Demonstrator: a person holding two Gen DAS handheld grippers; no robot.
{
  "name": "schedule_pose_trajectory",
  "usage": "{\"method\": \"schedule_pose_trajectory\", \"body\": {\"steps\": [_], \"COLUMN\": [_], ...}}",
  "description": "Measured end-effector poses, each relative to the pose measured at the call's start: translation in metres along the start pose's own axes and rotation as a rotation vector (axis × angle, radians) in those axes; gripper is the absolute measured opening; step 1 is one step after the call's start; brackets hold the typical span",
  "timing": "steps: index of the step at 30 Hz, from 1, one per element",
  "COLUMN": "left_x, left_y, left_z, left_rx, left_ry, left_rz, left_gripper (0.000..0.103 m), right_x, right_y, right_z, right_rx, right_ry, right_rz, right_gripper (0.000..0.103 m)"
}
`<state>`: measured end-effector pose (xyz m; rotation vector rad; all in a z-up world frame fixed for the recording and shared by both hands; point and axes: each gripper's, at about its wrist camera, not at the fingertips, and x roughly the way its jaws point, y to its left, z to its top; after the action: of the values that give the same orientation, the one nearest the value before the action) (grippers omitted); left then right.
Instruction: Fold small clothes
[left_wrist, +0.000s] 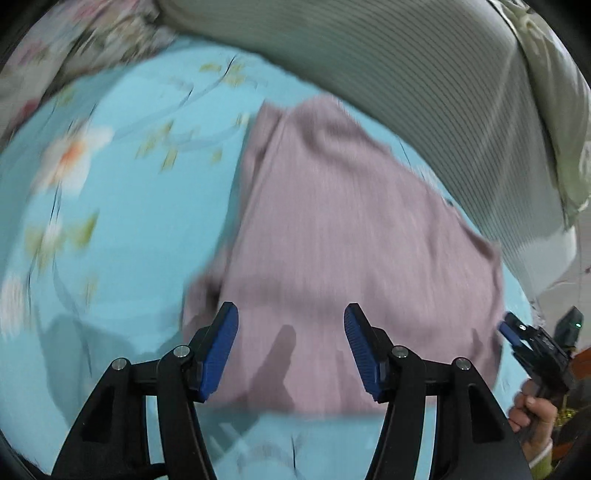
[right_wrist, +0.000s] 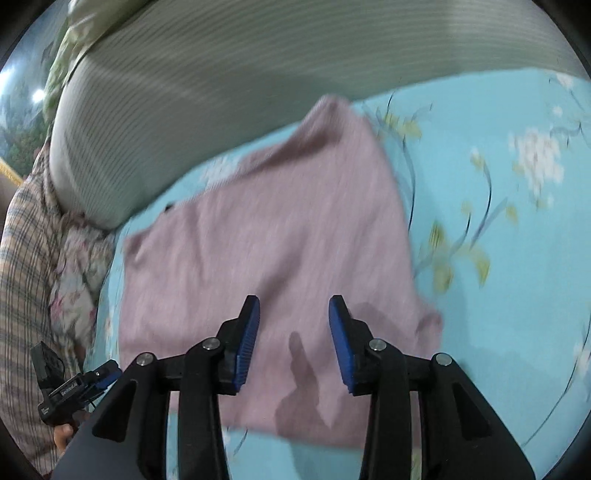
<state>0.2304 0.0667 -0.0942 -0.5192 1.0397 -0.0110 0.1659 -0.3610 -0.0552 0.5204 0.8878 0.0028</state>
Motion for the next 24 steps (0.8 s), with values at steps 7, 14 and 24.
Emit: {"method": "schedule_pose_trajectory", "body": {"steps": [7, 14, 24], "left_x": [-0.01, 0.011, 0.039], "left_y": [0.018, 0.03, 0.044], "left_z": [-0.057, -0.061, -0.023], "left_rx": [-0.089, -0.167, -0.329], "left_ry": [0.064, 0.058, -0.082], "left_rz": [-0.04, -0.066, -0.049], "left_gripper": [0.071, 0.072, 0.075], "right_x": [0.008, -0.001, -0.001], "right_y": [0.024, 0.031, 0.027], "right_z": [-0.031, -0.038, -0.034], "right_rx": [-0.064, -0.089, -0.105], "right_ry": [0.082, 0.092, 0.111], "right_rz": [0.021, 0.039, 0.048], "right_gripper": [0.048, 0.052, 0.052]}}
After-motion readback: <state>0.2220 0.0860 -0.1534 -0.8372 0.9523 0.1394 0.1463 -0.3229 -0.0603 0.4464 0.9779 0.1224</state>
